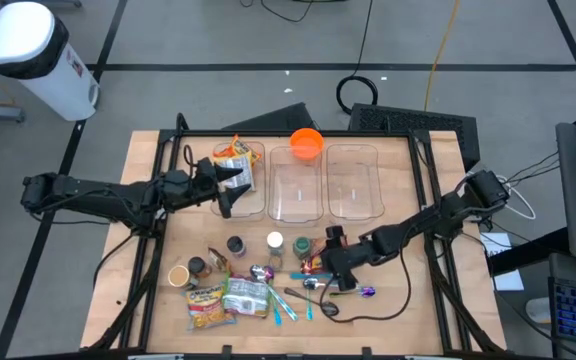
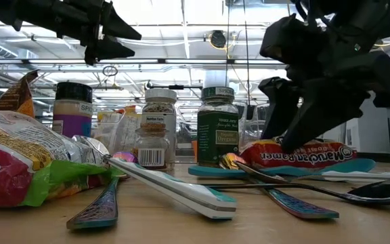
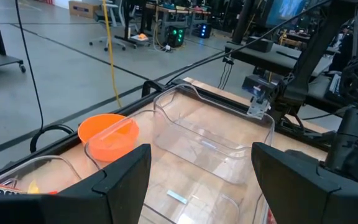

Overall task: Pick & Place Food Item
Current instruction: Put the red noodle pack into the left transparent bin

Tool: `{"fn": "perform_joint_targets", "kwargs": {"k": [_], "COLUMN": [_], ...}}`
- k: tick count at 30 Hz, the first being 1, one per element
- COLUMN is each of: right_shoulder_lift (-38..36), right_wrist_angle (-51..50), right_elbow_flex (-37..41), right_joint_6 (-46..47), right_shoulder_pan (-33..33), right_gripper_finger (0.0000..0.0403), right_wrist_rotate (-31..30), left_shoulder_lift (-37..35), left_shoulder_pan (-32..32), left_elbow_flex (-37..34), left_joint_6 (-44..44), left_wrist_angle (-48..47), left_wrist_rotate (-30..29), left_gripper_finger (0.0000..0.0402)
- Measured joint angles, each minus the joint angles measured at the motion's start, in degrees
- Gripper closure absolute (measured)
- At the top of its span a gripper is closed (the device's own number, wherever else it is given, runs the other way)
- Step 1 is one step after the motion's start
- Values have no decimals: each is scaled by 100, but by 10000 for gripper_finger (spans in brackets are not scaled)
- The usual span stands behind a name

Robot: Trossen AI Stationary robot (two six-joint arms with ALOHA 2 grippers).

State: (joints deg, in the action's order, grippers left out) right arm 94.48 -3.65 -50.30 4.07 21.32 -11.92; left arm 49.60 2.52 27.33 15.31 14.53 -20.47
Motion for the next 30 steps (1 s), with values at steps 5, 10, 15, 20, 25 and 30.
{"fn": "perform_joint_targets", "kwargs": {"k": [5, 10, 15, 20, 25, 30], "right_shoulder_lift": [-53, -99, -105, -213, -597, -1117], "right_wrist_angle": [-135, -270, -415, -495, -606, -717], "right_elbow_flex": [0, 0, -2, -3, 2, 7], "right_joint_6": [110, 86, 86, 85, 139, 343], "right_shoulder_pan": [2, -18, -22, -24, 12, 156], "right_gripper_finger": [235, 270, 307, 340, 373, 400], "right_wrist_rotate": [2, 24, 22, 90, 332, 310], "left_shoulder_lift": [0, 0, 0, 0, 0, 1], "left_shoulder_pan": [0, 0, 0, 0, 0, 0], "left_elbow_flex": [0, 0, 0, 0, 0, 0], "left_joint_6": [-2, -7, -9, -11, -9, -9], "left_wrist_angle": [1, -1, -33, -33, -31, -29], "left_wrist_rotate": [2, 2, 2, 2, 2, 2], "left_gripper_finger": [119, 119, 119, 119, 119, 119]}}
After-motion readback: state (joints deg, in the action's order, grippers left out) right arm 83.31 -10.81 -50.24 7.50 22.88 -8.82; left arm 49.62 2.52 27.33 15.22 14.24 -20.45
